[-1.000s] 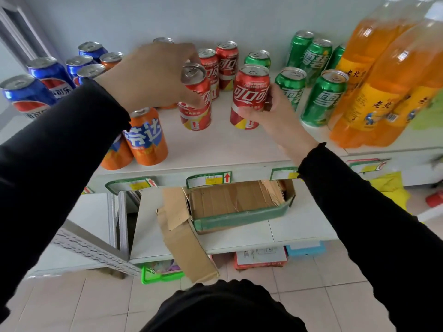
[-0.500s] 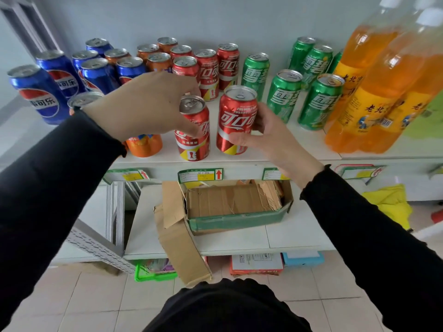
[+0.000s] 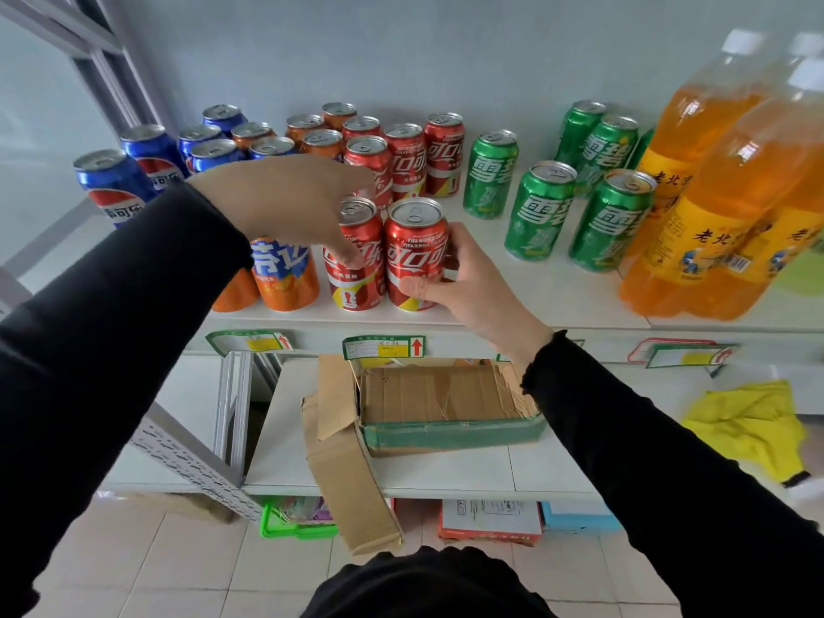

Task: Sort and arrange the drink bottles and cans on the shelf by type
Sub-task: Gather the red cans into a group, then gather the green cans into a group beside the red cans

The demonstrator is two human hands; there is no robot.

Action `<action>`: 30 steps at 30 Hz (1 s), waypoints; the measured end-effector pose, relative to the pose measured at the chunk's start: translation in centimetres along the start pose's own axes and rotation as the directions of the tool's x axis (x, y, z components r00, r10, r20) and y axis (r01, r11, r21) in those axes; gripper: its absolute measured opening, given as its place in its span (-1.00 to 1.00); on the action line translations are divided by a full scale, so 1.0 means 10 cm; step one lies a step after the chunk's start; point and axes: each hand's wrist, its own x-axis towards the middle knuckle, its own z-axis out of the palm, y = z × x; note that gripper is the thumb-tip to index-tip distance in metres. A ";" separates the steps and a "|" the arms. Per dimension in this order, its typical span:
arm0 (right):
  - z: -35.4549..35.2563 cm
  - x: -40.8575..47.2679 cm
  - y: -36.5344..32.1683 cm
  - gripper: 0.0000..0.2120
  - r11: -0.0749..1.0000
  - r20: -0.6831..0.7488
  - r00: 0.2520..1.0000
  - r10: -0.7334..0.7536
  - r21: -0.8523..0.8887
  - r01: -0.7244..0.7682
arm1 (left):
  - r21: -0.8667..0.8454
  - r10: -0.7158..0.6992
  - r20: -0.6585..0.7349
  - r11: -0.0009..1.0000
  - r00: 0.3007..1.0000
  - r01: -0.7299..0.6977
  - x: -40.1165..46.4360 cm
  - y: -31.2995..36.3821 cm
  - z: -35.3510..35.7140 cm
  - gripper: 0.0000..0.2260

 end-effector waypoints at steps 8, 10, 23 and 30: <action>-0.05 -0.03 -0.05 -0.33 1.000 0.036 0.999 -0.004 -0.026 0.005 | -0.005 -0.004 0.142 1.000 0.990 0.005 0.07 -0.02 -0.08 -0.28; -0.13 -0.07 -0.09 -0.36 1.000 -0.001 1.000 -0.013 -0.019 0.013 | -0.013 0.019 0.143 1.000 0.990 -0.017 0.12 -0.02 -0.17 -0.25; -0.65 -0.26 0.05 -0.25 0.997 -0.439 0.898 0.022 0.079 0.014 | -0.164 0.347 -0.110 0.918 0.931 -0.362 1.08 0.41 -0.42 -0.43; -0.70 0.15 0.26 -0.10 0.988 -0.514 0.850 0.112 0.148 -0.041 | -0.076 0.300 -0.044 0.950 0.953 -0.303 1.90 0.65 -0.35 -0.23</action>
